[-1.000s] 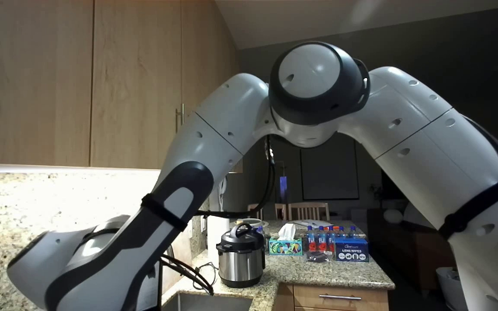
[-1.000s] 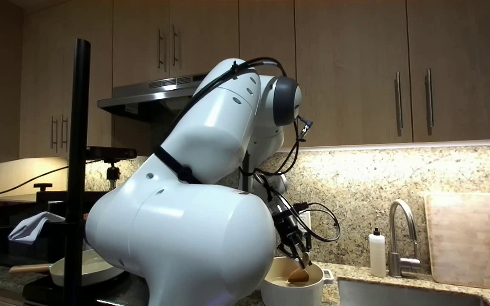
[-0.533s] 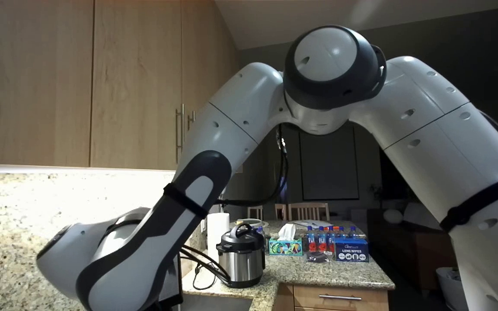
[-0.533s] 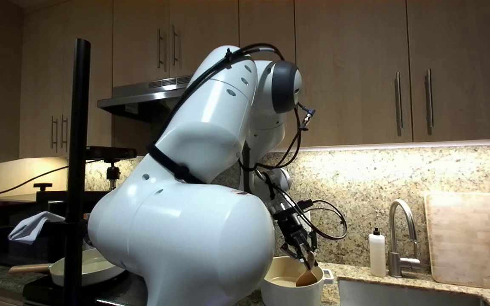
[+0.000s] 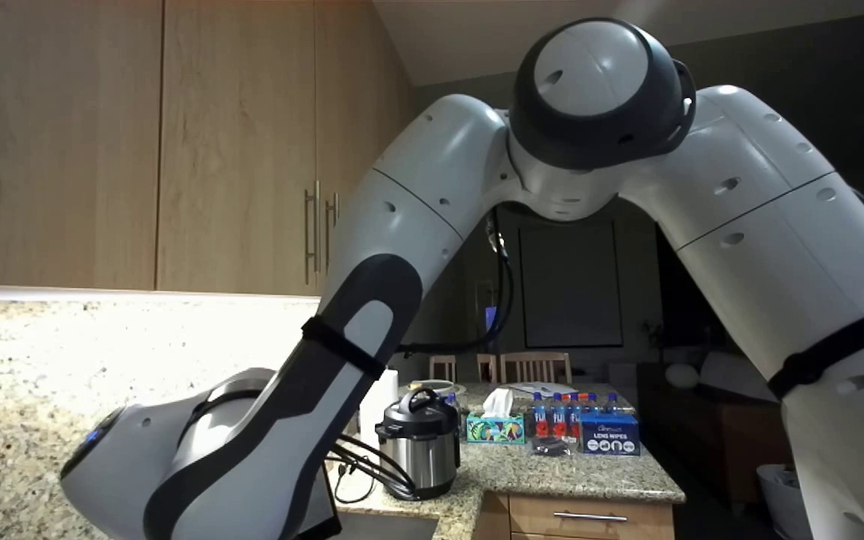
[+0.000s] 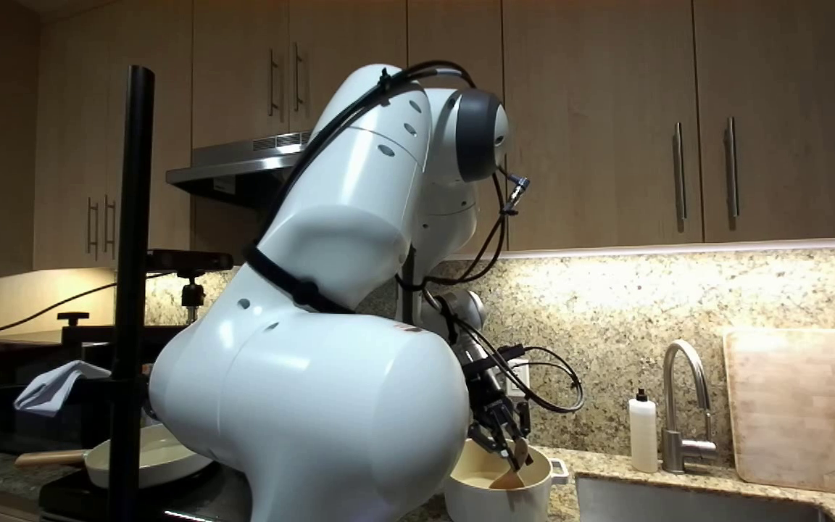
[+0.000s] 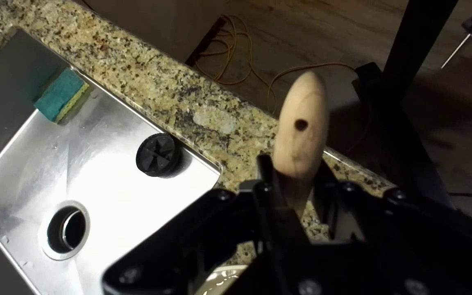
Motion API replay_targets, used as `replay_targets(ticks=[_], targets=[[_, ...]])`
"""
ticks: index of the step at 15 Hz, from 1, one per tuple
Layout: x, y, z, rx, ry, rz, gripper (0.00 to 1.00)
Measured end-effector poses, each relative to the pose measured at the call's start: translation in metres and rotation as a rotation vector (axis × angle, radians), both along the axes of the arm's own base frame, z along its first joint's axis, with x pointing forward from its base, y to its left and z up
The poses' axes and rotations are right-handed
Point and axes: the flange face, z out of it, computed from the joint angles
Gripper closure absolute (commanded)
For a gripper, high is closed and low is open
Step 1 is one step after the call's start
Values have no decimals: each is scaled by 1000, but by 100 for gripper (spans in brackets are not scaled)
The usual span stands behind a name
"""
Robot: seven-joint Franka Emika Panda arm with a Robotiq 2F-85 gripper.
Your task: Pick up the cooking stick and stir in the pot
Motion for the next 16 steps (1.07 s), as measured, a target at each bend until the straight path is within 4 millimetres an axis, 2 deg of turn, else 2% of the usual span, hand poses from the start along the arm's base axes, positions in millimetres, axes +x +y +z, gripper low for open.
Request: replay_targets(ticks=[5, 10, 13, 16], targets=[[-5, 22, -3, -20, 51, 65, 91], [9, 46, -8, -45, 56, 90, 91], [21, 51, -7, -58, 39, 89, 91], [32, 45, -5, -71, 22, 80, 91]])
